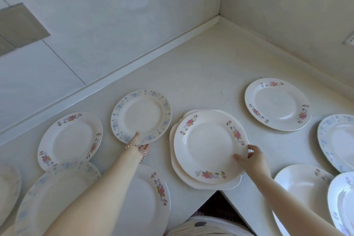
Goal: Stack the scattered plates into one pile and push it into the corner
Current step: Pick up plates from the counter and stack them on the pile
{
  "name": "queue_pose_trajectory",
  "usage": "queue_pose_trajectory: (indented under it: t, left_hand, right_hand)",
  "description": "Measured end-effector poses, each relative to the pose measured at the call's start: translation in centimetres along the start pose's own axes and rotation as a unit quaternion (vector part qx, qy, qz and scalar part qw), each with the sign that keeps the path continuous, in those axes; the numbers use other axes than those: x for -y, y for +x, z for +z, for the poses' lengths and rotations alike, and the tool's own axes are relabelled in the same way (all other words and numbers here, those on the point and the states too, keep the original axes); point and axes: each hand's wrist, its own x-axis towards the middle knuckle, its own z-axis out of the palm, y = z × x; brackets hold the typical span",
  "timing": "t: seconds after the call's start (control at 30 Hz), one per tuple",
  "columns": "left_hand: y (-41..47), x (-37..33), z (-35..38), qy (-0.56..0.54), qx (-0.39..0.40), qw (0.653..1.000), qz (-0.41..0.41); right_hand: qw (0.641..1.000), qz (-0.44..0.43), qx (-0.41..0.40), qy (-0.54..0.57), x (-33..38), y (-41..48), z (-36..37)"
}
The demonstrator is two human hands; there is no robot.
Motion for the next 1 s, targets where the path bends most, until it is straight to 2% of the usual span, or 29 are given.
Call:
queue_pose_trajectory:
  t: [0.13,0.23,0.4,0.53,0.63,0.77,0.83,0.93,1.0]
  left_hand:
    - [1.4,-0.4,-0.5,-0.073,-0.003,0.997,-0.017]
    - [1.1,-1.9,-0.8,-0.048,0.006,0.998,0.030]
    - [-2.9,-2.7,-1.6,0.026,0.034,0.998,0.049]
    - [-7.3,-1.3,-0.7,0.090,0.114,0.986,0.081]
    - [-9.9,0.0,0.3,0.157,0.184,0.968,0.070]
    - [-10.7,2.1,1.4,0.254,0.239,0.936,0.055]
    - [-10.4,3.3,1.8,0.307,0.247,0.918,0.054]
    - [-9.5,4.7,2.3,0.378,0.240,0.892,0.060]
    - [-8.5,5.1,2.5,0.460,0.219,0.857,0.078]
  right_hand:
    - [0.998,-0.010,-0.068,0.001,0.6,-1.3,-0.6]
    - [0.991,-0.067,-0.109,0.025,0.8,-2.5,-1.5]
    - [0.992,-0.099,-0.050,0.060,2.3,-3.5,-2.0]
    - [0.987,-0.106,0.040,0.115,5.2,-3.3,-1.5]
    - [0.981,-0.108,0.096,0.127,6.1,-2.6,-1.8]
    - [0.984,-0.094,0.051,0.142,4.3,-1.9,-3.1]
    - [0.991,-0.094,0.014,0.099,2.2,-1.7,-3.5]
    - [0.996,-0.076,0.004,0.049,-0.7,-1.6,-3.2]
    - [0.998,-0.060,-0.001,0.033,-1.7,-1.4,-2.7]
